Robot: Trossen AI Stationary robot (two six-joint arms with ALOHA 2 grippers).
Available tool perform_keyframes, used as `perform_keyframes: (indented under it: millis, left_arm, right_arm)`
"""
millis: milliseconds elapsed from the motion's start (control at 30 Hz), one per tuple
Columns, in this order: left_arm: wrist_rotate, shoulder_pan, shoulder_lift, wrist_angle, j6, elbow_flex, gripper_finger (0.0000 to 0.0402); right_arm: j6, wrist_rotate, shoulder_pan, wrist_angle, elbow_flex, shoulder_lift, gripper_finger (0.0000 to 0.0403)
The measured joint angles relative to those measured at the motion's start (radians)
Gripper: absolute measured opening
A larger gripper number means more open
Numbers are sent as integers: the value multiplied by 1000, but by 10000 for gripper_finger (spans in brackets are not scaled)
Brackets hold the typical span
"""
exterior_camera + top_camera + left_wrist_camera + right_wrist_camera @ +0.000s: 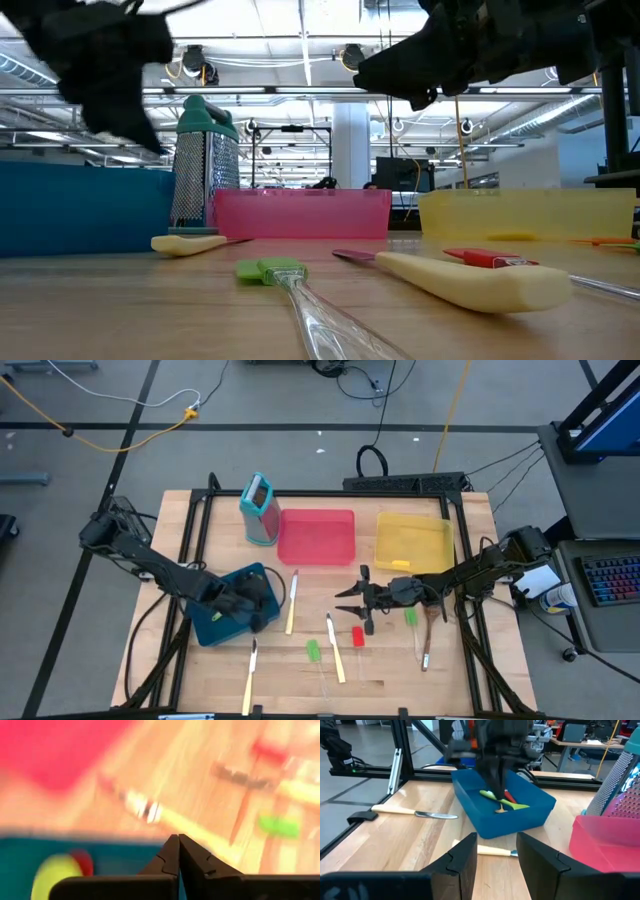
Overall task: Pick & Place Kitchen Items
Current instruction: Put the wooden spoon into the blue bin
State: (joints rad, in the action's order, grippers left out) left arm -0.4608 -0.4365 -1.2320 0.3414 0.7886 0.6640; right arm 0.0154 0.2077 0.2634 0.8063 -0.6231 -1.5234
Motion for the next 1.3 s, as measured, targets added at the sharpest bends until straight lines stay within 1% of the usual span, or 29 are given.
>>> perform_keyframes:
  millis: [67,133,233,300,400,467,533,633,700,833,933,1067,1133,1200,1300]
  left_arm:
    - [-60,0,4,-105,-73,0,13]
    - [-92,0,4,-219,-165,0,21]
    - [-120,0,4,-384,-317,0,26]
    - [-123,2,2,-473,-373,0,24]
    - [-124,7,2,-548,-412,0,16]
    - [-124,11,2,-562,-417,0,10]
    - [-124,14,1,-556,-417,0,4]
    - [-117,28,1,-547,-413,0,4]
    - [-116,41,1,-549,-413,0,10]
    - [-116,72,1,-559,-413,0,25]
    - [-116,100,1,-557,-412,0,27]
    - [-116,133,1,-557,-411,0,15]
    - [-116,148,1,-556,-411,0,7]
    - [-116,160,1,-556,-411,0,3]
    - [-116,174,1,-555,-411,0,11]
  right_arm:
    - [6,2,0,-11,0,0,130]
    - [6,12,0,-36,0,0,130]
    - [6,102,0,-80,-1,0,130]
    - [1,159,0,-148,0,14,131]
    - [17,164,0,-281,0,61,130]
    - [73,160,1,-381,0,112,130]
    - [175,160,0,-495,0,172,130]
    - [364,159,0,-673,-1,261,130]
    - [524,159,8,-801,0,305,130]
    - [850,157,48,-1033,0,341,130]
    - [1013,155,93,-1148,0,343,130]
    - [1120,155,137,-1212,0,349,130]
    - [1143,153,149,-1214,0,353,130]
    - [1158,126,159,-1223,0,363,130]
    - [1157,97,170,-1227,0,370,130]
